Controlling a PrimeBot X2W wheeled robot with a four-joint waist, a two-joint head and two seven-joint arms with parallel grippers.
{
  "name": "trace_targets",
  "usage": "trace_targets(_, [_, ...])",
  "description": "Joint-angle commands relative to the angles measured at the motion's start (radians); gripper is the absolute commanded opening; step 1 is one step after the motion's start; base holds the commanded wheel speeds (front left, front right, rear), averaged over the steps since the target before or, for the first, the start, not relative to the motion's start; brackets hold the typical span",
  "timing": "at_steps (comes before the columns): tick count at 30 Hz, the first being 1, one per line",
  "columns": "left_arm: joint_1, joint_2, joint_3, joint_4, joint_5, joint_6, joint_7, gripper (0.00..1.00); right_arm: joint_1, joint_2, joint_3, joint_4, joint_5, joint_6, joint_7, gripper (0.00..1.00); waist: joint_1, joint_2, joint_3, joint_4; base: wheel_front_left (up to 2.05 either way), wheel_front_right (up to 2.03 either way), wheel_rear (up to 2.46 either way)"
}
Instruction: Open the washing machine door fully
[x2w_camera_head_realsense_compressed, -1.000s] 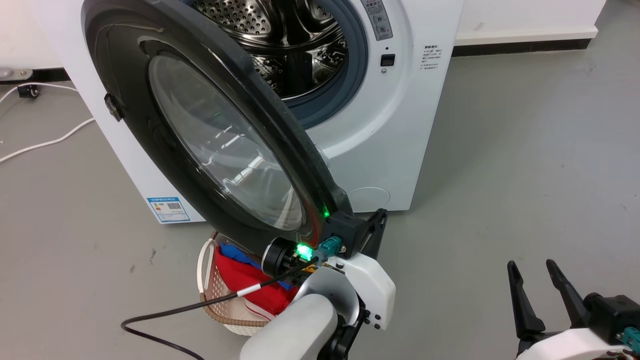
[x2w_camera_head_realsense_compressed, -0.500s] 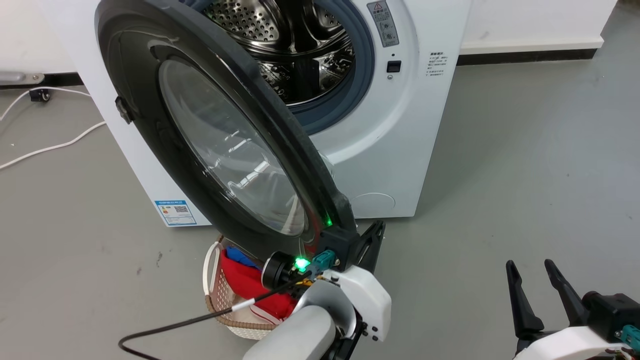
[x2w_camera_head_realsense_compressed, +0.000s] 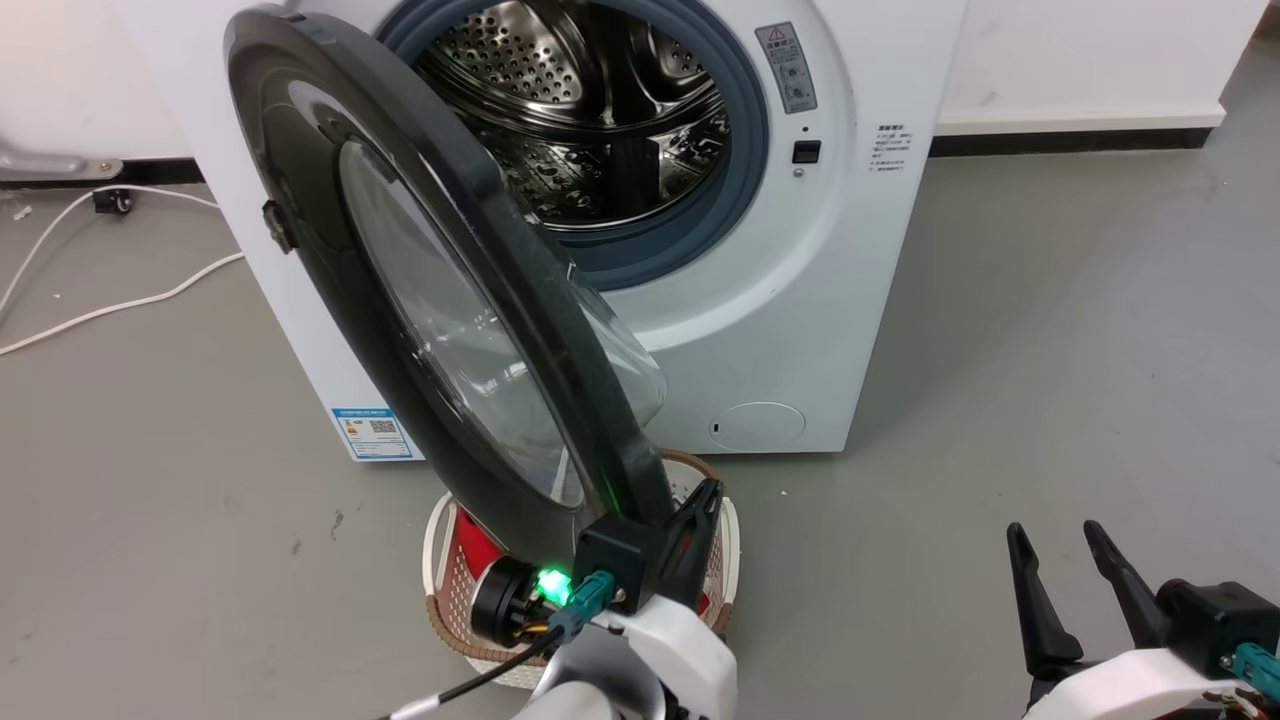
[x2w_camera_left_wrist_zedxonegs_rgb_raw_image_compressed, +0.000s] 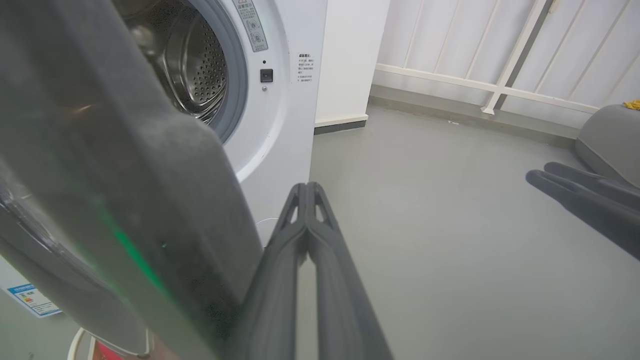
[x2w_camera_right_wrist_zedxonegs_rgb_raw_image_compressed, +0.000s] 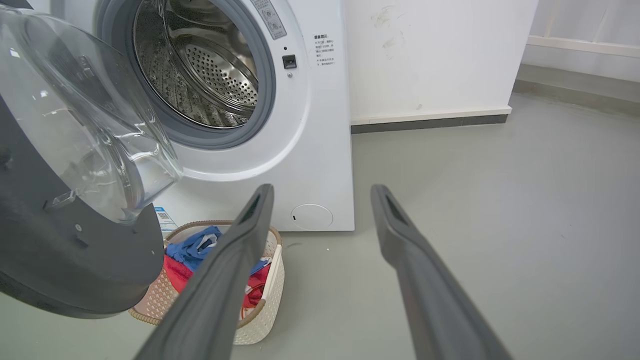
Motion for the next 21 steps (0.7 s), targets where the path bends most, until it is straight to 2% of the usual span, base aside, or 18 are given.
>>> trace_targets(1, [0.004,0.046,0.031,0.007,0.005,0.026,0.001,0.00,-0.014,0.003,0.002,0.002,-0.001,0.000,0.000,1.00,0.0000,-0.0001,-0.001,0.002,0.00,0.00,0.00])
trace_targets(7, [0.053,0.087,0.009,-0.133,0.031,0.067,0.028,0.00,-0.021,-0.001,0.005,0.014,0.006,0.000,0.001,1.00,0.0000,-0.0001,-0.007,0.034,0.00,0.00,0.00])
trace_targets(12, [0.083,0.097,-0.016,-0.241,0.040,0.091,0.058,0.00,-0.027,-0.009,0.004,0.025,0.014,0.000,-0.005,1.00,0.0000,-0.0001,-0.005,0.082,0.00,0.00,0.00])
trace_targets(21, [0.112,0.143,-0.001,-0.254,0.018,0.106,0.084,0.00,-0.037,-0.008,0.011,0.040,0.020,0.000,-0.012,1.00,0.0000,-0.0001,0.000,0.169,0.00,0.00,0.00])
